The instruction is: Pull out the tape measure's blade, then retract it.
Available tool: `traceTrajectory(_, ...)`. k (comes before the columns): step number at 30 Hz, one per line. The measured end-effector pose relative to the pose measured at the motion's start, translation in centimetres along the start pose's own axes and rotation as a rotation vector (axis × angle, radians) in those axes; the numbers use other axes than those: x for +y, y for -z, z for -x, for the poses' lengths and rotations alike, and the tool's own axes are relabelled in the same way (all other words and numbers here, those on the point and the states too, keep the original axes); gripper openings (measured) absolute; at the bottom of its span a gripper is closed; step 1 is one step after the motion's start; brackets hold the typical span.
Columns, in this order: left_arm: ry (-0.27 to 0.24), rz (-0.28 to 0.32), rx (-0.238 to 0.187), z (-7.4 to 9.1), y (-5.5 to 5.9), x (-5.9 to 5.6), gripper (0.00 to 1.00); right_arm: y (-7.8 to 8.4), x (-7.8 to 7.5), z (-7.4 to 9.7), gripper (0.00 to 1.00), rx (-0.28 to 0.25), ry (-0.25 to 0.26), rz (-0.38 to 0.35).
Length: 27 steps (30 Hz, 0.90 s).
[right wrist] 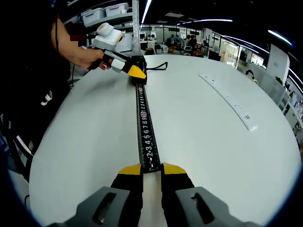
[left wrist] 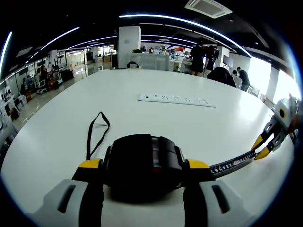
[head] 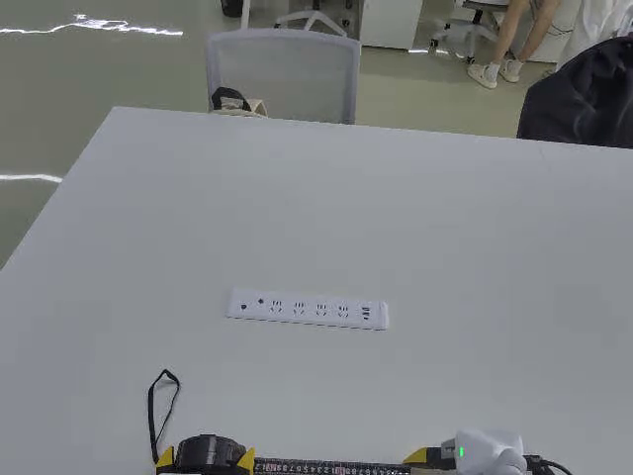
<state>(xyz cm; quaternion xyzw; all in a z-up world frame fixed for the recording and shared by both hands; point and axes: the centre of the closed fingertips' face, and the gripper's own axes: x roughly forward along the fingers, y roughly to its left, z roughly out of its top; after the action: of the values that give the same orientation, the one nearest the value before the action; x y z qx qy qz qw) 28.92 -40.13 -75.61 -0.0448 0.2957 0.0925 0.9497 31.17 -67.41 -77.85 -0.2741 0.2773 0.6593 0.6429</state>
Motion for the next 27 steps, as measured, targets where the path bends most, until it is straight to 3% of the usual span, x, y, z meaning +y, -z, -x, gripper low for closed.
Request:
traceTrajectory(9, 0.009, 0.001, 0.000, 0.5, -0.4, -0.3, 0.65, -0.8, 0.2, -0.8, 0.12, -0.009, -0.010, 0.002)
traceTrajectory(27, 0.043, 0.015, -0.004, 0.0, 0.2, 0.1, 0.64, -2.9, 0.6, -2.1, 0.12, -0.023, -0.016, 0.015)
